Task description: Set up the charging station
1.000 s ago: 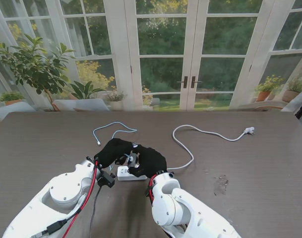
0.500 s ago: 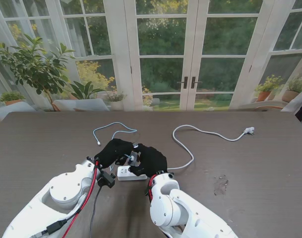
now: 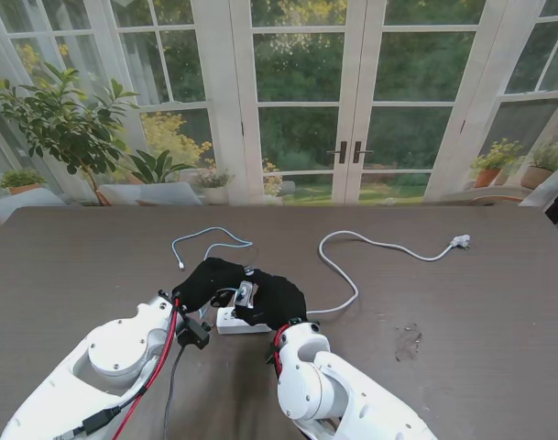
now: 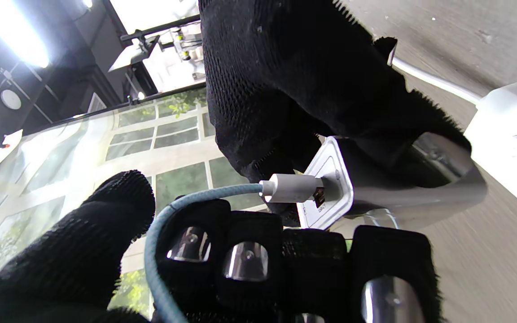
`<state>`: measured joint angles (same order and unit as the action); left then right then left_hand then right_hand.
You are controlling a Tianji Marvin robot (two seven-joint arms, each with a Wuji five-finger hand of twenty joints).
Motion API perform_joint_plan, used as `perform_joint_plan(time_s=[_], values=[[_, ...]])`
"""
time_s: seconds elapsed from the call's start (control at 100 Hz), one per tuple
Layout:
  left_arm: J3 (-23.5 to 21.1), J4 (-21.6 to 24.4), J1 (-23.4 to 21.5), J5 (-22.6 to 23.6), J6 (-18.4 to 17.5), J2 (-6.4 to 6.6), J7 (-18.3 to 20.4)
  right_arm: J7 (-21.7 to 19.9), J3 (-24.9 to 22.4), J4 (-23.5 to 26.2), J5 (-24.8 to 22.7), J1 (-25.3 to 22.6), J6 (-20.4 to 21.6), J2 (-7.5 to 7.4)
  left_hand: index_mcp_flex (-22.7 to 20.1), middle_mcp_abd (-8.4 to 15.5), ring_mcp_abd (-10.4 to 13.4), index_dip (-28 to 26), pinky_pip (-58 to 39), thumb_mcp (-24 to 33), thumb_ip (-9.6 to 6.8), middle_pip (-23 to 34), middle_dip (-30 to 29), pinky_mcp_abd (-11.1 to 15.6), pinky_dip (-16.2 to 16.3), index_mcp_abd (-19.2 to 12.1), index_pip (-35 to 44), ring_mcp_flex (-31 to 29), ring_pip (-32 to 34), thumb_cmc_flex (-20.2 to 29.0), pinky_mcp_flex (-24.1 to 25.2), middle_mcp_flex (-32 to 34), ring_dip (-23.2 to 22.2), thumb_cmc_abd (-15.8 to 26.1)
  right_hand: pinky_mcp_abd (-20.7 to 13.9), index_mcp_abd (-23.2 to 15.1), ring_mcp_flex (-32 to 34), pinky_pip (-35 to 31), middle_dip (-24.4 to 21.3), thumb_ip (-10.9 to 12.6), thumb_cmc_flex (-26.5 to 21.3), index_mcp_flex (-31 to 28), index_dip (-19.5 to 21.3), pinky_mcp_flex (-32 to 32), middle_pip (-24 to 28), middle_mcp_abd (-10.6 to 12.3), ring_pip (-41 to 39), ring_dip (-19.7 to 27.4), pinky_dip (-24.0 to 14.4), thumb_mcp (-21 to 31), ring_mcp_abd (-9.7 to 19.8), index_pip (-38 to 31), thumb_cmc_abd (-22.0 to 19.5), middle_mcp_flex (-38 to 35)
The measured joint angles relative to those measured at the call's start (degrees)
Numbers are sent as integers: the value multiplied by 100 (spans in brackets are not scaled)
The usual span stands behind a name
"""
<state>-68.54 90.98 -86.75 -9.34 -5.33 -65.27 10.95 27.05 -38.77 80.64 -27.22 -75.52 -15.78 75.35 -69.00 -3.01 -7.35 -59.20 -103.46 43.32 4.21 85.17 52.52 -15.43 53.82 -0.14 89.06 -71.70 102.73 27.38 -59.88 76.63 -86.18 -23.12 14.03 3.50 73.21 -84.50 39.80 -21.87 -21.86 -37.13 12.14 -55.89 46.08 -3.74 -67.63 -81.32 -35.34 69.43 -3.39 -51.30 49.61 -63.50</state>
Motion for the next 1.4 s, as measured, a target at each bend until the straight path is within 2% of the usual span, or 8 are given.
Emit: perform_joint_plan(time_s=[0.11,0.2,0.32,0.43,0.6,1.25,1.33,1.4], values=[[-46,59,-27,174,48,20,65,-61,-6,-36,-1,3,200,-20,0,-4,0,276,-2,-150,0,-251,-159,0,-795,0,-156,0,-47,0,0,4,105,140,-124,39,0,0,106,-40,-34,-55,-3,-86,0,44,-10,0,3,0,44,2,0,-139],[-66,95,-44,251,104,24,52,-104,-6,-77,-19,16,361,-50,-68,-259,-380,938,-2,-206,0,-1236,-504,-285,-1279,156,-999,8,-525,0,0,57,3887,210,-242,75,1,0,166,-41,-36,-179,-5,-167,1,80,-24,0,10,0,129,3,-2,-243],[-103,124,-71,378,206,24,7,-149,-7,-106,-14,33,486,-83,-139,-561,-733,1669,30,-217,1,-2599,-932,-801,-1652,407,-2245,19,-1289,0,18,62,4940,205,-303,203,46,0,269,-94,-36,-312,-5,-264,9,103,-122,0,18,0,193,3,-9,-399],[-149,156,-101,534,257,30,-12,-159,-20,-142,-7,46,620,-93,-146,-677,-933,2218,231,-217,1,-3698,-1066,-1250,-1953,506,-3456,20,-1989,0,45,69,5044,205,-315,307,85,-1,329,-103,-36,-400,28,-327,9,113,-162,0,33,0,208,3,-10,-472],[-270,284,-179,1105,270,47,-113,-196,-37,-155,20,47,659,-108,-182,-731,-994,2513,320,-279,1,-4542,-985,-1331,-2170,545,-4558,21,-2316,0,90,71,5047,206,-319,406,87,-1,401,-157,-36,-484,127,-375,9,115,-175,0,34,1,216,3,-11,-472],[-742,488,-451,2395,407,32,-1067,-298,-46,-182,95,69,880,-139,178,-728,-877,2640,260,-253,3,-4800,-341,-1073,-2138,525,-5562,23,-1963,128,91,68,4905,185,-321,406,91,-1,462,-225,-35,-532,253,-388,88,112,-246,0,34,1,216,3,-12,-486],[-796,476,-464,2760,412,23,-1146,-301,-48,-191,121,69,899,-138,322,-729,-879,2746,256,-135,22,-5184,-160,-1039,-2176,527,-5674,23,-2556,302,109,-137,4851,178,-321,406,91,-1,463,-225,-35,-532,258,-389,88,112,-246,0,34,1,216,3,-12,-486],[-836,452,-463,2812,410,25,-1138,-302,-50,-205,130,69,918,-138,523,-825,-1004,2806,256,-135,242,-5512,-142,-991,-1996,527,-5690,328,-3434,364,626,-489,4320,71,-322,406,91,-1,464,-225,-35,-532,268,-392,88,112,-246,0,34,1,216,3,-13,-486]])
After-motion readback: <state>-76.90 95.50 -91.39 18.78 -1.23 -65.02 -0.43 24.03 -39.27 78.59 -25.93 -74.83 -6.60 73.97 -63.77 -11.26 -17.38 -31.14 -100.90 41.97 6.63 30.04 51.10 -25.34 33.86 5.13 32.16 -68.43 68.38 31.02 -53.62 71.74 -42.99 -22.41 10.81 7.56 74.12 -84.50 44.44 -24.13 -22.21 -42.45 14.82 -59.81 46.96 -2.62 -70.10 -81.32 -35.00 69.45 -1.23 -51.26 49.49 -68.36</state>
